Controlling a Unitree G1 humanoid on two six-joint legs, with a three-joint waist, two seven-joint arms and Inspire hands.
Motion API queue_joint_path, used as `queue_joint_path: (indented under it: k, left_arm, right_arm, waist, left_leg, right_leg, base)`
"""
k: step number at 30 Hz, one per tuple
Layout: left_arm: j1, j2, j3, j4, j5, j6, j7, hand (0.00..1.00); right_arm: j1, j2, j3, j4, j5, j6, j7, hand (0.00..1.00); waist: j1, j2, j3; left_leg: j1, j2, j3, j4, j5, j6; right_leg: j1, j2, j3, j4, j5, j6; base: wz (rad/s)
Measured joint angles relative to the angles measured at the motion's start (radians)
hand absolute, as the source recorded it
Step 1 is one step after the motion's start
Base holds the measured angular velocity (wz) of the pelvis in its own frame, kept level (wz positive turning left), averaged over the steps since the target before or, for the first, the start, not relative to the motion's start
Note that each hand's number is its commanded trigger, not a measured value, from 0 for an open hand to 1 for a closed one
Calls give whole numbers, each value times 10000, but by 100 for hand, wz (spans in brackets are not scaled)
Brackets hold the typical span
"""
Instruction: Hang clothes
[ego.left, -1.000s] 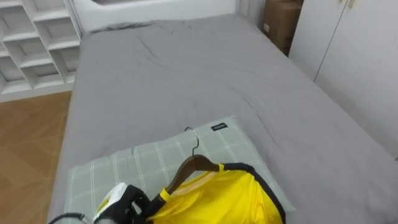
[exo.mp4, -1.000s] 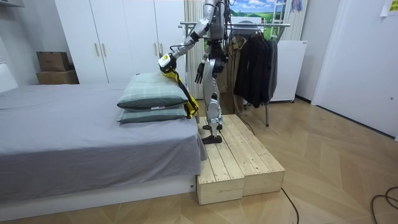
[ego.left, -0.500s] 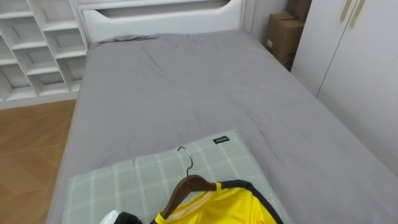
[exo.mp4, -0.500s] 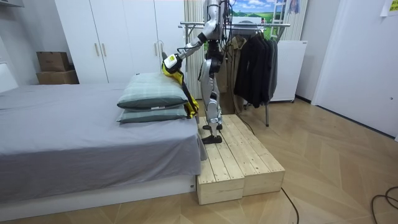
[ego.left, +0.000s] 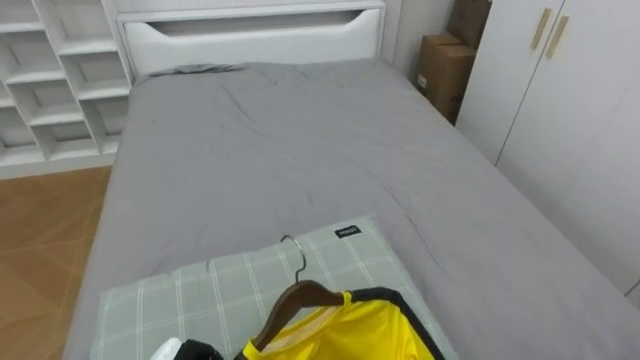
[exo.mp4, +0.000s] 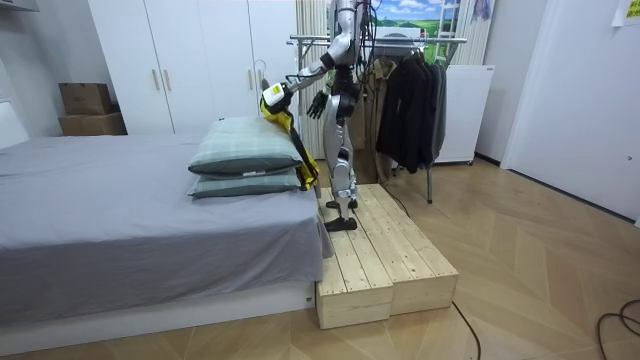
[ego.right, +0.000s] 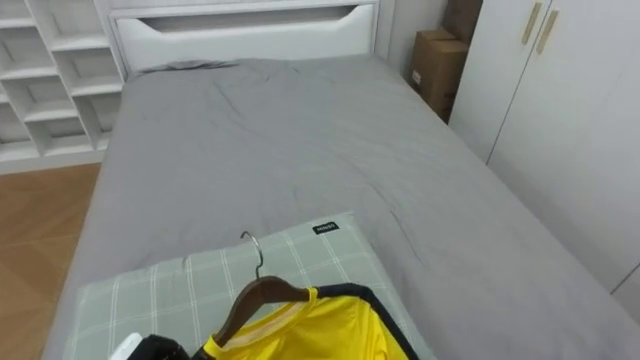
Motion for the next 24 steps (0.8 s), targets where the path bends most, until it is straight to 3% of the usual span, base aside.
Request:
queue_joint_path:
  k: [5,9,18,24]
  left_arm:
    - [367,-10,-33,-1405,1,8,1,100]
    - [445,31,-32,-2109,-21,7,-7,100]
    - [457,22,-19,-2254,76,7,-384,100]
    - [450,23,-34,-2781,153,1,-469,100]
  right_arm:
    - [170,15,663,-3855,-1728,-223,-509,0]
    - [327,23,994,-5326,-2549,-372,-529,0]
    - [241,-28,1128,-6957,-3116,-412,-455,0]
    - [138,-488,1735,-7580,-3386,-627,-128,0]
  waist:
    - [23,-32,28]
    - [279,-65,65]
    - [579,-1,112]
    - [684,38,111]
  left_leg:
    - [76,0,8,-38,-3,-3]
    - [110,-2,12,-68,-28,-13]
    - [211,-4,0,-159,-40,-25]
    - [125,-4,-13,-140,-43,-25]
  right_leg:
    - [59,-5,-19,-7,-2,-2]
    - [69,-6,0,-15,-24,8]
    - [215,-6,-17,-170,-24,5]
    - [210,-8,-53,-163,-16,-7]
  base:
    - [0]
    - [0]
    - [0]
    - [0]
